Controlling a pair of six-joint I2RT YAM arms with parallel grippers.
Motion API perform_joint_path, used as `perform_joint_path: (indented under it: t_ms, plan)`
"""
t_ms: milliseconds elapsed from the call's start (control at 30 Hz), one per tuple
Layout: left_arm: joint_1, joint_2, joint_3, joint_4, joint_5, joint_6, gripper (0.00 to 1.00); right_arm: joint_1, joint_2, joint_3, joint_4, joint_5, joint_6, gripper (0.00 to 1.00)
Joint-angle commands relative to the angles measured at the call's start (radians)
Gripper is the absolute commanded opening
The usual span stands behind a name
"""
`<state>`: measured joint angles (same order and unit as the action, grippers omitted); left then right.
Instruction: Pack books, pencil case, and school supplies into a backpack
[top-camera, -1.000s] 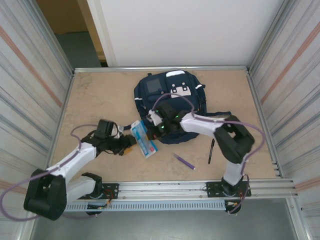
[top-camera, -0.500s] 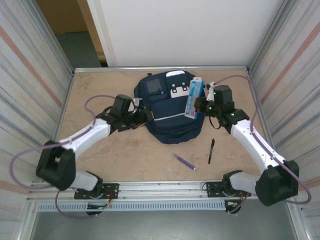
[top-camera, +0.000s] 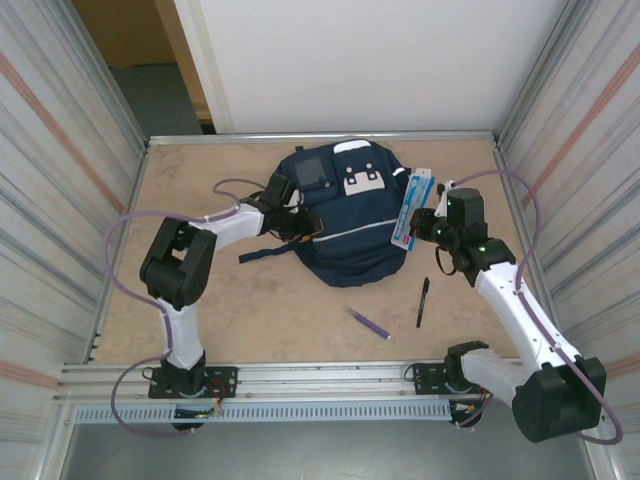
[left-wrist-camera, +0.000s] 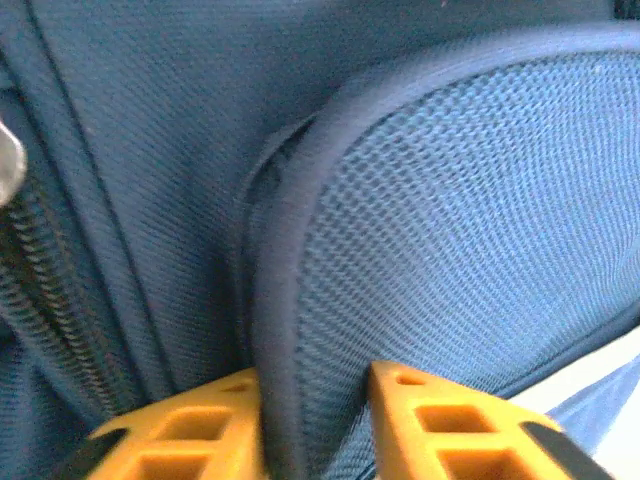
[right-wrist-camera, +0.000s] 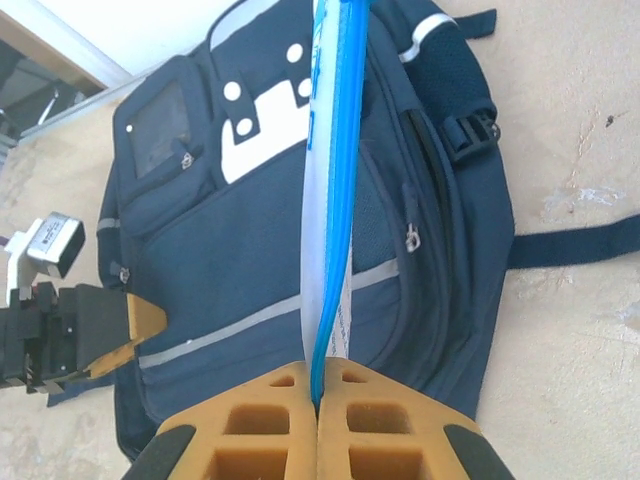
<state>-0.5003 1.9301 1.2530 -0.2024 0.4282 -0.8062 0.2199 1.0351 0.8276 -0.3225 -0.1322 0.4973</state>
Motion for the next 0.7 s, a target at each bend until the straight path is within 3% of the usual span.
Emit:
perform_joint_path:
  t_ms: [0,100,200,333,367,433,533,600,667]
  plan:
    - [-0.008,-0.064,0.031,0.005,0.027,0.007,0.14,-0.005,0.001,-0.017,-0.026,-0.054,0.034,0.00]
    - [0.016,-0.133,0.035,0.006,0.045,-0.014,0.01,-0.006,0.025,-0.026,-0.082,-0.158,0.090,0.00]
    - [0.032,-0.178,0.057,0.020,0.079,-0.051,0.00,-0.033,0.029,-0.008,-0.198,-0.238,0.091,0.00]
    - [0.025,-0.240,0.039,0.148,0.057,-0.140,0.00,-0.040,-0.006,0.031,-0.415,-0.070,0.031,0.01]
    - [0.023,-0.243,0.052,0.167,0.054,-0.151,0.00,-0.046,-0.002,0.024,-0.438,-0.100,0.028,0.00]
    - [0.018,-0.235,0.089,0.175,0.054,-0.166,0.00,-0.056,0.045,0.024,-0.464,-0.297,-0.003,0.00]
    - [0.005,-0.206,0.145,0.188,0.096,-0.204,0.00,-0.028,0.125,-0.015,-0.363,-0.597,0.085,0.00]
    - [-0.006,-0.198,0.152,0.214,0.128,-0.226,0.00,0.003,0.129,-0.059,-0.227,-0.645,0.198,0.00]
    - [-0.019,-0.205,0.141,0.214,0.133,-0.223,0.00,-0.005,0.129,-0.069,-0.114,-0.598,0.282,0.00]
